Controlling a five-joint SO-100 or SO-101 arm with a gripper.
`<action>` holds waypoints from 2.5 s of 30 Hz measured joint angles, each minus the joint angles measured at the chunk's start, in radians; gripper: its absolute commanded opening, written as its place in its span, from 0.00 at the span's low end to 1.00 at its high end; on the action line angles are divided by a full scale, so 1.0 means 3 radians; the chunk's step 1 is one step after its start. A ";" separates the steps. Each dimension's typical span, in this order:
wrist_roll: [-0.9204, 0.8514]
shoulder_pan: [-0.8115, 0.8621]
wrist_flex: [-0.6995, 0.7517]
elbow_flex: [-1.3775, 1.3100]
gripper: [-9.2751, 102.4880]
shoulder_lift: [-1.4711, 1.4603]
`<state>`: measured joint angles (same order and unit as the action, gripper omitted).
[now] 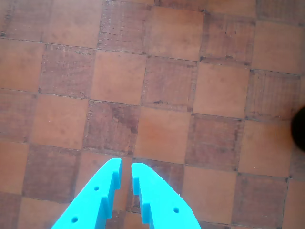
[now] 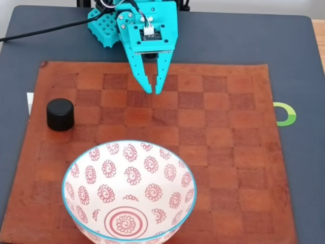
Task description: Grasp a black cylinder and put it in a bowl.
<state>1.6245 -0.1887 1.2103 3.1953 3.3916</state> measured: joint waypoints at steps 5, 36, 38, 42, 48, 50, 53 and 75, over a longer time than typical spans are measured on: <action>0.0000 0.0000 0.0000 0.0000 0.08 0.0000; 0.0000 0.0000 0.0051 -0.0102 0.08 0.0000; 0.0000 0.0000 0.0056 -0.0133 0.08 0.0000; 0.0000 0.0000 0.0056 -0.0159 0.08 0.0000; 0.0020 0.0000 0.0092 -0.0281 0.08 0.0000; 0.0020 0.0000 0.0092 -0.0312 0.08 0.0000; 0.0020 0.0000 0.0092 -0.0317 0.08 -0.0056; -0.0307 0.0072 -0.0041 -0.2209 0.08 -0.2920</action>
<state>1.5324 -0.1672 1.1980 2.5326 2.5157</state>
